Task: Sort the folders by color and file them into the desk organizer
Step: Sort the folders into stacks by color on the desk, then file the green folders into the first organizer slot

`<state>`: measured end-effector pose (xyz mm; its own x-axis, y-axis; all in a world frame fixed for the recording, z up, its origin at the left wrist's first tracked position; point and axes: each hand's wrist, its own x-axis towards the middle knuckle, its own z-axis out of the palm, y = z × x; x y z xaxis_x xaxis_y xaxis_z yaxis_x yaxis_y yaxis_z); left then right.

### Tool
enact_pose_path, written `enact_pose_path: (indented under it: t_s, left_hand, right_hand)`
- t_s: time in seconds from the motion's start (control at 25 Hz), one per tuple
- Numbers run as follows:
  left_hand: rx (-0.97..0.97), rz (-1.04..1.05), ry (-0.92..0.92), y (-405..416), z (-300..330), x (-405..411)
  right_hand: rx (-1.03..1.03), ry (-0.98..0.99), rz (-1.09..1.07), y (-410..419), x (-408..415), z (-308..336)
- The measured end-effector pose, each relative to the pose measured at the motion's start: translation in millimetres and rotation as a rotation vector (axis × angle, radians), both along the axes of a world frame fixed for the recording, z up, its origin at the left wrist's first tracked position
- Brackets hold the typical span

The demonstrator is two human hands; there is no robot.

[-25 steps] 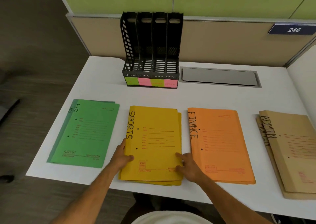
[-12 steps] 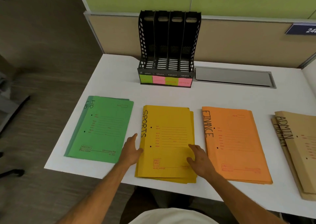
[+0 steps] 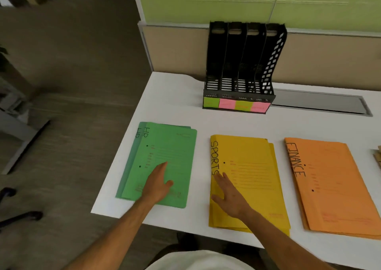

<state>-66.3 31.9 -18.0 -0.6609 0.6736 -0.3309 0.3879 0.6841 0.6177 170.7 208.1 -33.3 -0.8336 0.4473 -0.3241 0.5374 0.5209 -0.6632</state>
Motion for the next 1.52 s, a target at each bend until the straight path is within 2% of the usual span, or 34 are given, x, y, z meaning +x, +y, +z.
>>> enact_pose_path:
  t_s: [0.16, 0.32, 0.6, 0.76, 1.0, 1.12, 1.4, 1.52]
  left_hand:
    - [-0.097, 0.021, 0.016, -55, -5, -43]
    - [-0.181, 0.004, 0.071, -78, -14, -71]
    - [-0.237, -0.052, 0.016, -89, -24, -78]
    - [-0.115, 0.020, -0.002, -84, -24, -80]
    - [0.152, 0.338, -0.187, -67, -8, -96]
    - [0.233, 0.351, -0.284, -61, -5, -100]
    - [0.432, 0.360, -0.497, -11, 24, -104]
    - [0.476, 0.313, -0.568, 18, 39, -97]
  right_hand:
    - [0.009, -0.020, 0.114, -42, -50, -7]
    - [0.154, -0.166, 0.328, -56, -84, -16]
    - [0.308, -0.331, 0.507, -72, -91, -28]
    - [0.370, -0.346, 0.530, -73, -89, -35]
    - [0.304, -0.344, 0.510, -69, -89, -40]
    - [0.065, -0.269, 0.368, -58, -93, -32]
    - [-0.441, 0.239, -0.474, -4, -85, 29]
    - [-0.685, 0.378, -0.633, 35, -84, 64]
